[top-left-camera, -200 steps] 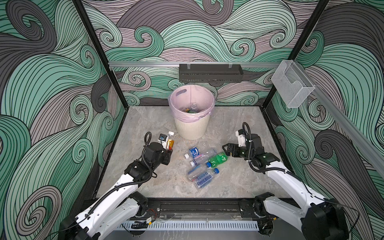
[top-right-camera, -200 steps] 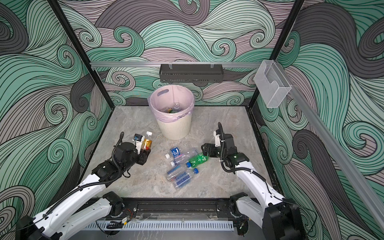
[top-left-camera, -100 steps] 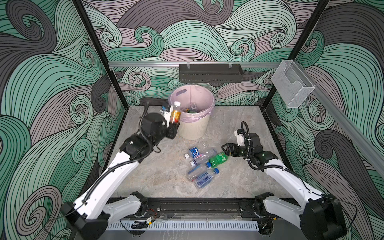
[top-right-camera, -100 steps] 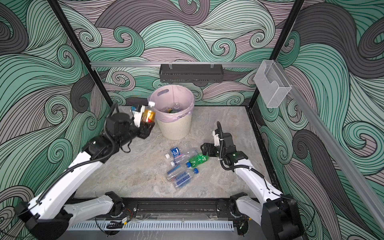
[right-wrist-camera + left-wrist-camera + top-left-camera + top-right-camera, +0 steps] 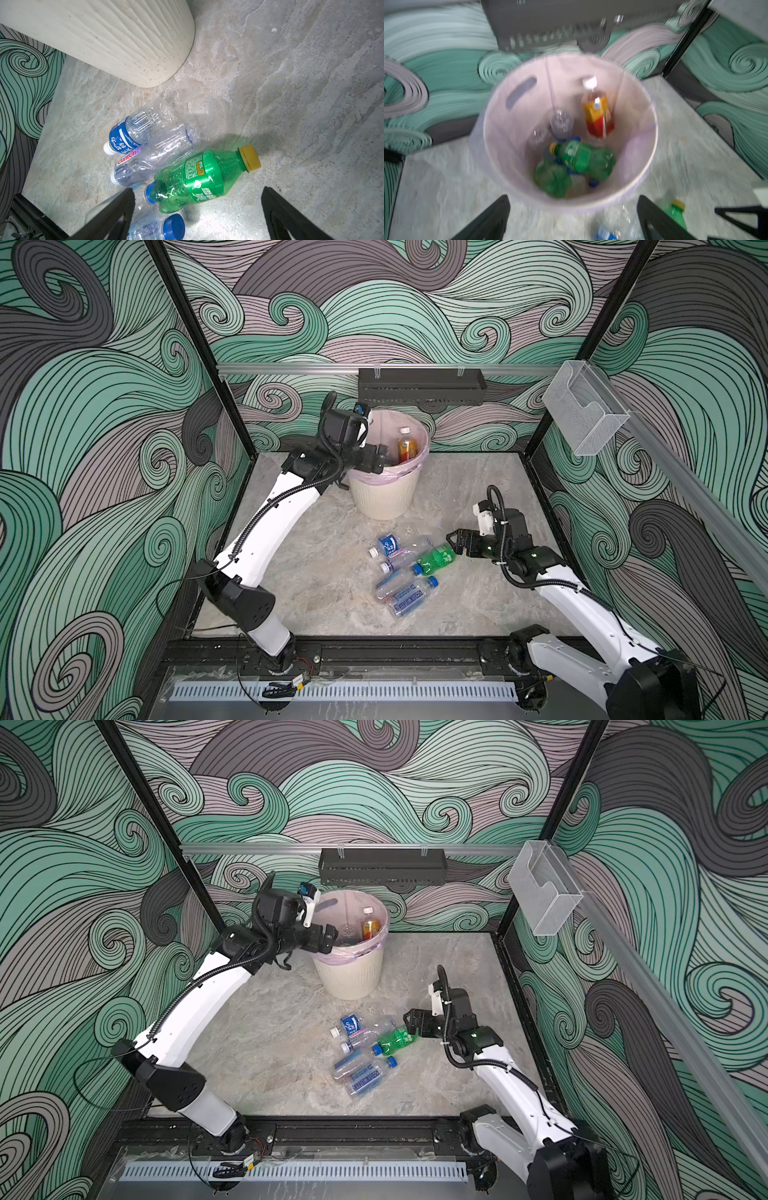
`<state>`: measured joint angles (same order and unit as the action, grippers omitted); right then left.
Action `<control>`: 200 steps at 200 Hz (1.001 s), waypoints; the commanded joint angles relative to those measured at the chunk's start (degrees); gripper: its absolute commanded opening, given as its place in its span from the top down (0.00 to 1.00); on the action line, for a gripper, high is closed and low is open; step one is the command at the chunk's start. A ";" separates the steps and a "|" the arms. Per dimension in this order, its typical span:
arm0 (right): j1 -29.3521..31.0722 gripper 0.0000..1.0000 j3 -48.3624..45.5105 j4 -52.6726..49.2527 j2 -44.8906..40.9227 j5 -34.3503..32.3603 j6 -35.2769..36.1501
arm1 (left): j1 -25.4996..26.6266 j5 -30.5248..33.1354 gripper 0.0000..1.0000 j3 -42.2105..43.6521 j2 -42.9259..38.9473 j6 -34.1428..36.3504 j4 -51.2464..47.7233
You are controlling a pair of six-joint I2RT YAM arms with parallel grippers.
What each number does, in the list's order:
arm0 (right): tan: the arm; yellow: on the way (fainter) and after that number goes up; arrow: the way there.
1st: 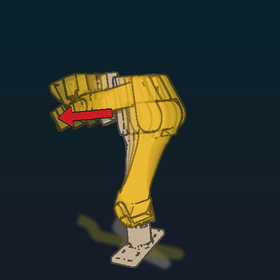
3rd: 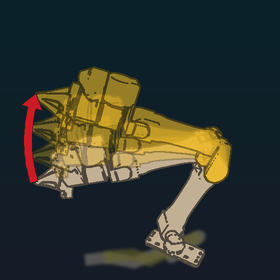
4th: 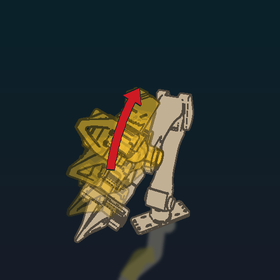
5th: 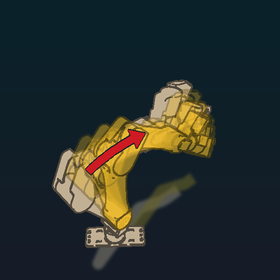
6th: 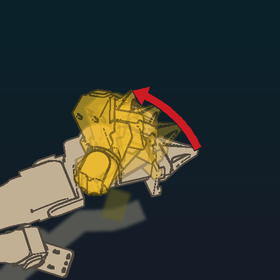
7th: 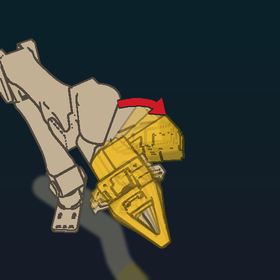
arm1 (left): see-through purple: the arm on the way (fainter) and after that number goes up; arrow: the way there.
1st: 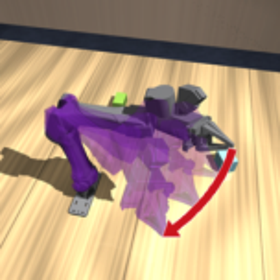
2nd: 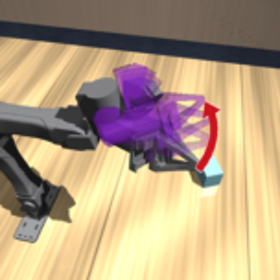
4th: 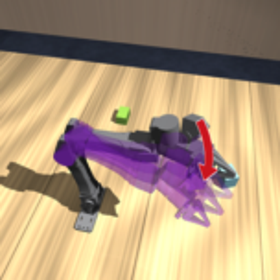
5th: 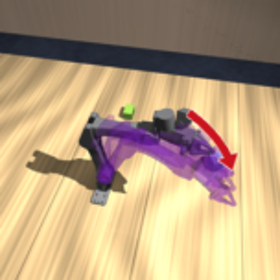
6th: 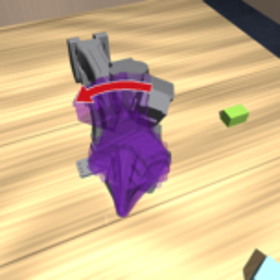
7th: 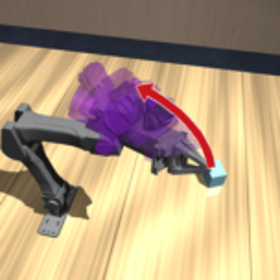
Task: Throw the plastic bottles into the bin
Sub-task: 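Open the left gripper over the bin and withdraw it toward the robot, then lower the right gripper onto the green Sprite bottle and close it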
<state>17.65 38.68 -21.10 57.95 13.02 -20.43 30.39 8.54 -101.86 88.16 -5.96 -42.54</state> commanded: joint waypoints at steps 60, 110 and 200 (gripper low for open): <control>-0.03 0.07 1.39 -2.51 1.36 -1.33 -5.94 | -1.26 6.74 0.01 28.82 -29.31 0.42 4.50; 1.70 0.07 -1.13 -0.09 5.85 -3.96 -16.76 | -1.27 5.31 0.01 43.81 -39.47 -4.20 7.94; 8.18 0.13 -4.47 6.79 12.19 -12.76 -29.88 | -1.30 7.46 0.01 49.97 -40.21 -4.77 9.30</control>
<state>25.21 36.84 -18.13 69.65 5.37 -44.16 29.36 15.22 -52.10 47.07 -9.78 -34.63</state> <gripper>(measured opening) 0.883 0.986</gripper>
